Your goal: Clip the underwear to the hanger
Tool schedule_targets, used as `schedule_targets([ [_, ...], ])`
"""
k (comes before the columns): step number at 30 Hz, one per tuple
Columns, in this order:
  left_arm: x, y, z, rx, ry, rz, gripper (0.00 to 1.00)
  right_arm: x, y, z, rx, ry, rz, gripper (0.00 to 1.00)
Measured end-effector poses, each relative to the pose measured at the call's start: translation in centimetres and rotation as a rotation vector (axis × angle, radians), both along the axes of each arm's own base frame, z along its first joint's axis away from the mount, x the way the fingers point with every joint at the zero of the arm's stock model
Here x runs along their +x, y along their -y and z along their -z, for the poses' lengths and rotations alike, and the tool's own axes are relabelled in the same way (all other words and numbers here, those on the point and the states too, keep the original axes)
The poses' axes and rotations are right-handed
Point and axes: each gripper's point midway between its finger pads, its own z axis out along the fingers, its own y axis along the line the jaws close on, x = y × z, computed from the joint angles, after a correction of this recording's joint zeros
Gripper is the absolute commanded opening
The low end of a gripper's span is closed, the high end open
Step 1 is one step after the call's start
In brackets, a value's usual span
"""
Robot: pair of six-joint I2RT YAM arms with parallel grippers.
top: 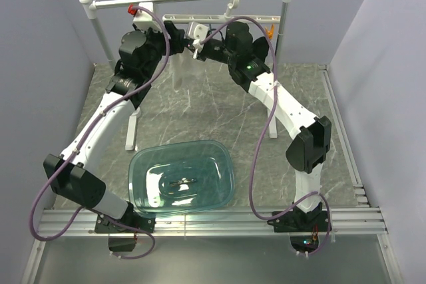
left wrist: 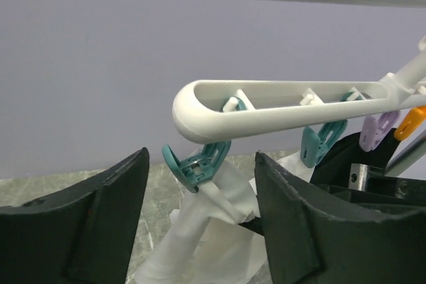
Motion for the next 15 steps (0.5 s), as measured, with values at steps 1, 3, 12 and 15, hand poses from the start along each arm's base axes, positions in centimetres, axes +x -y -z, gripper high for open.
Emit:
schedule_targets([
  [1,-0.2,0.0,-0.1,-0.002,0.005,0.001,0.72,0.0,0.0,0.0,0.001,0.000,0.000,0.00],
  [3,-0.5,-0.2,-0.4,-0.007,0.016,0.003,0.80,0.0,0.0,-0.2,0.004,0.005,0.000,0.00],
  [12,-3.2,-1.1,-1.2,-0.026,0.053,0.012,0.99,-0.2,0.1,0.2,0.004,0.005,0.003,0.00],
  [15,-4.3,-1.6,-0.8,-0.029,0.047,0.011,0.99,-0.2,0.2,1.0,-0.005,-0.008,0.003,0.06],
])
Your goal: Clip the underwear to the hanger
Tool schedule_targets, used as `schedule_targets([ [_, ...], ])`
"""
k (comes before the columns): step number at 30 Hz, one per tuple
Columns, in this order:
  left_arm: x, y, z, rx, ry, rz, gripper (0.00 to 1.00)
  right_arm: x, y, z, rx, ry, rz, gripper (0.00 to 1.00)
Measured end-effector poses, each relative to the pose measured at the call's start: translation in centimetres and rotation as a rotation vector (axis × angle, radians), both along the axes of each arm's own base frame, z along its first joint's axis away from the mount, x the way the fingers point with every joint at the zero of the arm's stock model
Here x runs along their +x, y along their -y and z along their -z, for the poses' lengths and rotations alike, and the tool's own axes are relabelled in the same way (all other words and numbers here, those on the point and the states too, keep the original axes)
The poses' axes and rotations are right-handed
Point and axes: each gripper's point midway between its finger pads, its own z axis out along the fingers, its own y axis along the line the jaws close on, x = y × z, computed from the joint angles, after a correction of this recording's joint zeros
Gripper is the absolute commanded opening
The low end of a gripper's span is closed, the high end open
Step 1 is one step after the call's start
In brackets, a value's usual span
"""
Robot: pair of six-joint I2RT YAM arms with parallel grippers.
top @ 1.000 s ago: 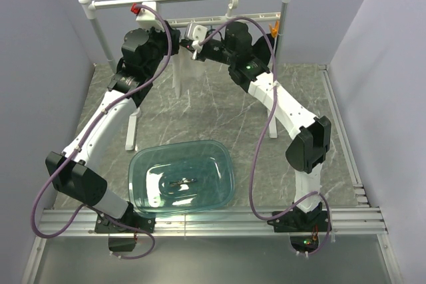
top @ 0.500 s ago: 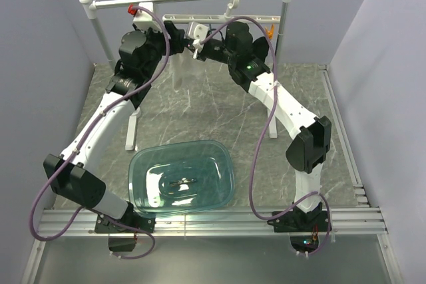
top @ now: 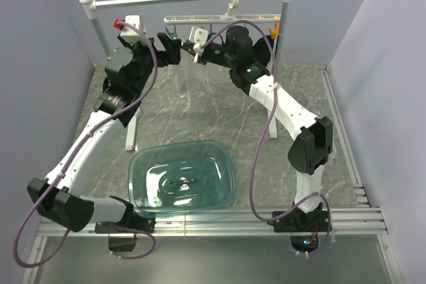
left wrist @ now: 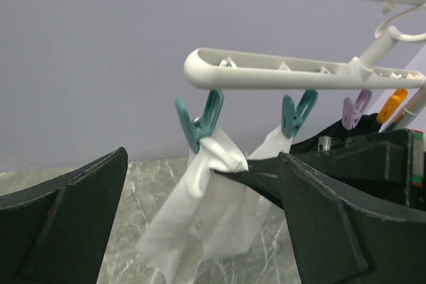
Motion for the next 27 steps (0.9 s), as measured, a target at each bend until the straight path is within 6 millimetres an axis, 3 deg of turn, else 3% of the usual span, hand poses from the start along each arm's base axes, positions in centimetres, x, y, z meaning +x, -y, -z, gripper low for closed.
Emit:
schedule_targets([
  [1,-0.4,-0.2,0.1,-0.007,-0.002,0.000,0.99,0.0,0.0,0.3,-0.003,-0.004,0.000,0.20],
  [4,-1.6,-0.8,0.9,-0.020,-0.022,-0.005,0.99,-0.1,0.1,1.2,-0.019,-0.009,0.001,0.46],
  [9,-3.1,-1.7,2.7,-0.048,-0.076,-0.014,0.99,-0.4,0.0,1.5,-0.036,-0.007,0.000,0.59],
  [12,-3.8,-2.7,4.9,-0.056,-0.137,-0.031,0.99,-1.1,0.3,1.5,-0.046,-0.010,0.005,0.76],
  [16,-4.3,-3.9,8.7,-0.010,-0.276,-0.059,0.99,-3.2,1.3,1.2,-0.058,-0.019,0.008,0.86],
  [20,-4.8,-4.6,13.3,0.060,-0.445,-0.066,0.99,-6.1,3.2,0.4,-0.047,-0.040,0.023,0.90],
  [27,-5.9,-5.3,18.6,0.171,-0.639,-0.021,0.99,-11.0,8.8,-1.1,0.040,-0.127,0.120,0.92],
])
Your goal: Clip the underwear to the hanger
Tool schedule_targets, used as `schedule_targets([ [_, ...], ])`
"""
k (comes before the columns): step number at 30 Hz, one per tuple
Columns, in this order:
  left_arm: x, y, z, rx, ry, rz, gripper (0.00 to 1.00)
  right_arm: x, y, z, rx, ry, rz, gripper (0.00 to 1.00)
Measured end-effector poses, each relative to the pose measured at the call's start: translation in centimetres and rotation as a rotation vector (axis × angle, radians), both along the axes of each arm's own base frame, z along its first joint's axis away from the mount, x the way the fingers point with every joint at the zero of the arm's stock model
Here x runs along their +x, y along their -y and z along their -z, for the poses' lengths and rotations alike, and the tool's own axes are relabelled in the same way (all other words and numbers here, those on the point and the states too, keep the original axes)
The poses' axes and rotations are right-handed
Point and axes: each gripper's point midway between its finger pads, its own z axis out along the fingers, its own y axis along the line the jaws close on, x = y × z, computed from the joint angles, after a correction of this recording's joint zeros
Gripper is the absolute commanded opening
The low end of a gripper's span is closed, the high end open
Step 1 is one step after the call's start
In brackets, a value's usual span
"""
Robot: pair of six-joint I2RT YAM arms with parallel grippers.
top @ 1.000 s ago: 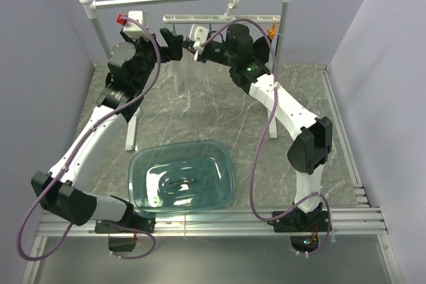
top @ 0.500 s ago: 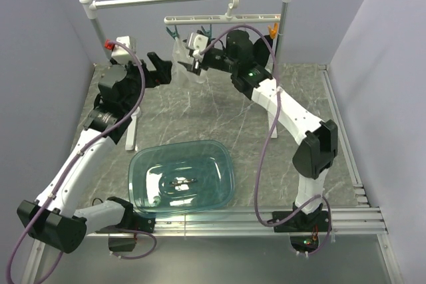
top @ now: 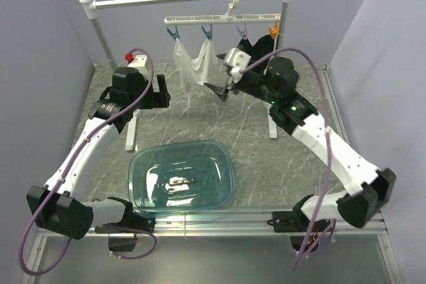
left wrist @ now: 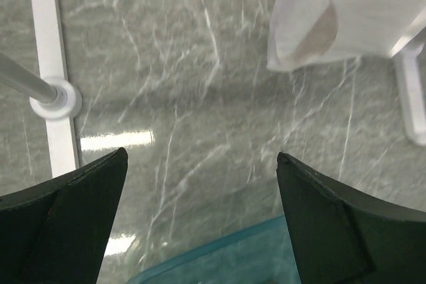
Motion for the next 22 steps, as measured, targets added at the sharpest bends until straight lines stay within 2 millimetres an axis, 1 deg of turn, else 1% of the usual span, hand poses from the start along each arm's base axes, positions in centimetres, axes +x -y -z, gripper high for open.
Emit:
schedule_targets([
  [2,0.0,0.1,1.0,0.030,-0.049,0.020,0.99,-0.5,2.1,0.2,0.027,-0.053,0.048,0.93],
  [3,0.1,0.2,1.3,0.039,-0.064,0.030,0.99,-0.4,3.3,0.5,0.041,-0.093,0.081,0.93],
  [6,0.5,0.6,2.2,0.060,-0.098,0.061,0.99,0.9,7.9,2.3,0.091,-0.228,0.213,0.95],
  [9,0.5,0.8,2.9,0.070,-0.119,0.088,0.99,2.7,13.0,5.5,0.140,-0.376,0.377,0.95],
  [10,0.5,0.9,3.0,0.071,-0.121,0.090,0.99,3.0,14.7,7.0,0.155,-0.431,0.430,0.96],
  [12,0.7,1.0,3.3,0.071,-0.125,0.090,0.99,3.1,17.4,10.2,0.175,-0.525,0.527,0.96],
  [13,0.9,1.0,3.5,0.072,-0.129,0.090,0.99,2.6,18.6,12.0,0.181,-0.579,0.569,0.96],
  [16,1.3,1.1,4.0,0.074,-0.133,0.087,0.99,1.0,20.2,15.4,0.202,-0.674,0.633,0.96],
  [18,1.4,1.1,4.2,0.073,-0.131,0.087,0.99,-0.1,20.6,16.4,0.216,-0.707,0.650,0.97],
  [22,1.6,1.1,4.8,0.075,-0.129,0.083,0.99,-1.1,20.8,16.2,0.258,-0.709,0.656,0.98],
])
